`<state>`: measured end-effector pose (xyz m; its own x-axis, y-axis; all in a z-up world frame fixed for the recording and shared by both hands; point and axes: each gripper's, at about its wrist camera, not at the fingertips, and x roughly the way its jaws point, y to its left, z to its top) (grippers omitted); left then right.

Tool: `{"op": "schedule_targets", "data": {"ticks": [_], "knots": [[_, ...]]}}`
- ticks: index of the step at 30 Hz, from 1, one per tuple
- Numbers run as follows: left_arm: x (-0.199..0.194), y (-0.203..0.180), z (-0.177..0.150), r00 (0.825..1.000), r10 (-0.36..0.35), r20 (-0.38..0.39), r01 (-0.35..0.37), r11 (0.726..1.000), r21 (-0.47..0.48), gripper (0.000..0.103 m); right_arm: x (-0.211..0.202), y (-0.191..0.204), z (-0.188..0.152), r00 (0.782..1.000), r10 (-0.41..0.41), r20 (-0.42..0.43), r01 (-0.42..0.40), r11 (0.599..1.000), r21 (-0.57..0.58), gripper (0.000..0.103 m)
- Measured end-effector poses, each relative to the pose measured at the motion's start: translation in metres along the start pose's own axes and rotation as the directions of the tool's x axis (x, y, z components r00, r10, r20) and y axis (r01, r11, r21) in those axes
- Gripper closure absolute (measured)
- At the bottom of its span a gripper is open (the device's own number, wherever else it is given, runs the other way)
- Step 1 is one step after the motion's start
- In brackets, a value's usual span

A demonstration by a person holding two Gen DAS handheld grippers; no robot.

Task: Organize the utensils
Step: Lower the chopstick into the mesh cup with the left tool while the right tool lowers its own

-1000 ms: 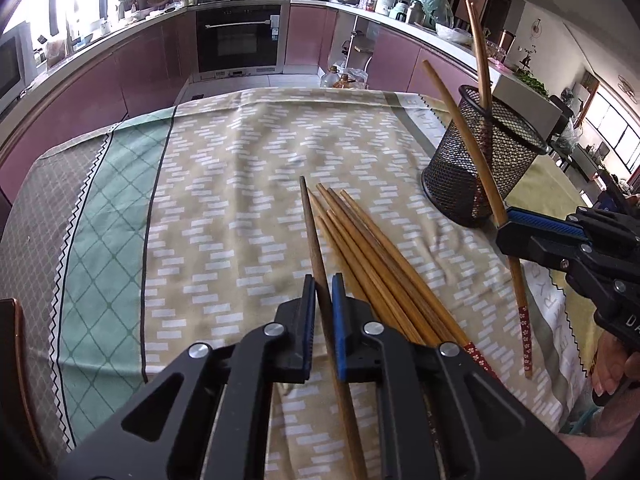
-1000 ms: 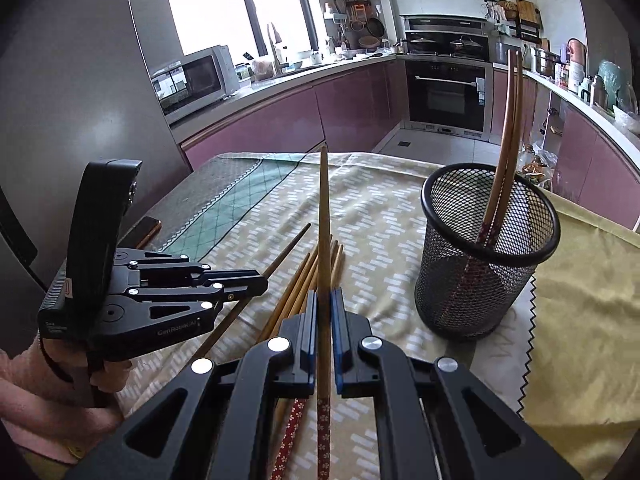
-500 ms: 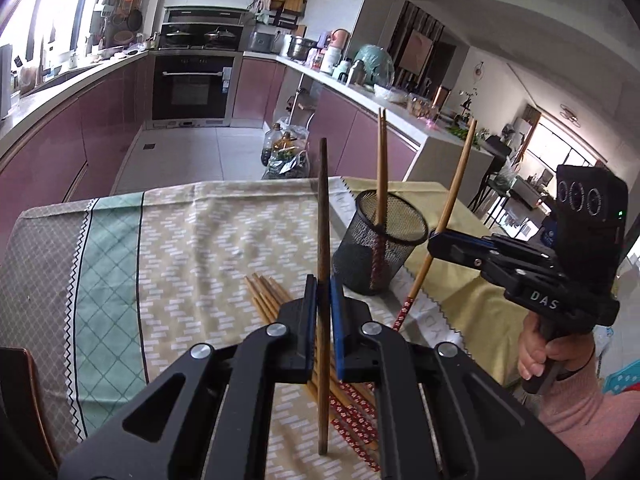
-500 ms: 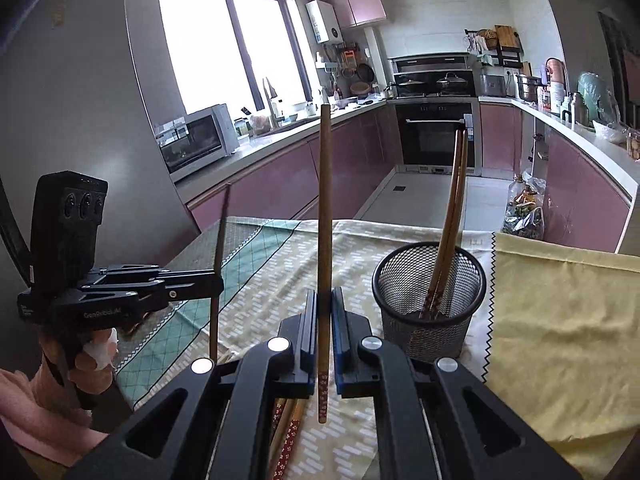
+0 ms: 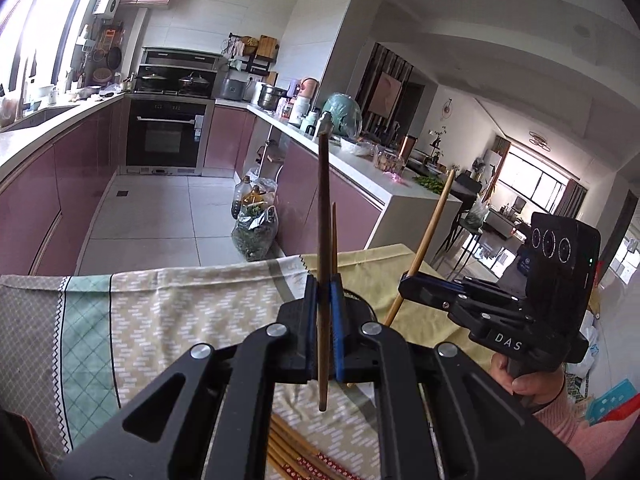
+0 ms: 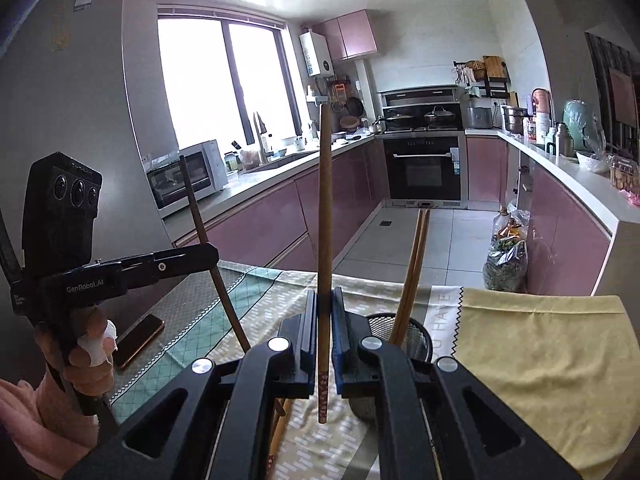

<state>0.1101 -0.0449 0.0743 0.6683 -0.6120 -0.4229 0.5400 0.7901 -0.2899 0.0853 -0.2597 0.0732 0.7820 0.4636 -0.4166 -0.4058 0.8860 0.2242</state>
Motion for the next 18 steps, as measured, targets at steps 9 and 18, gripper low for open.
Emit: {"op": "schedule_targets", "data": {"ticks": [9,18], "knots": [[0.011,-0.021,0.044,0.996,-0.044,0.083,0.041,0.999,0.028,0.096,-0.005,-0.017,0.027,0.996,-0.050,0.073,0.050,0.999,-0.005,0.097],[0.060,-0.034,0.039,0.999,0.025,-0.021,-0.023,0.997,0.078,0.096,0.026,-0.034,0.021,0.996,-0.083,0.020,0.083,0.996,0.022,0.097]]}}
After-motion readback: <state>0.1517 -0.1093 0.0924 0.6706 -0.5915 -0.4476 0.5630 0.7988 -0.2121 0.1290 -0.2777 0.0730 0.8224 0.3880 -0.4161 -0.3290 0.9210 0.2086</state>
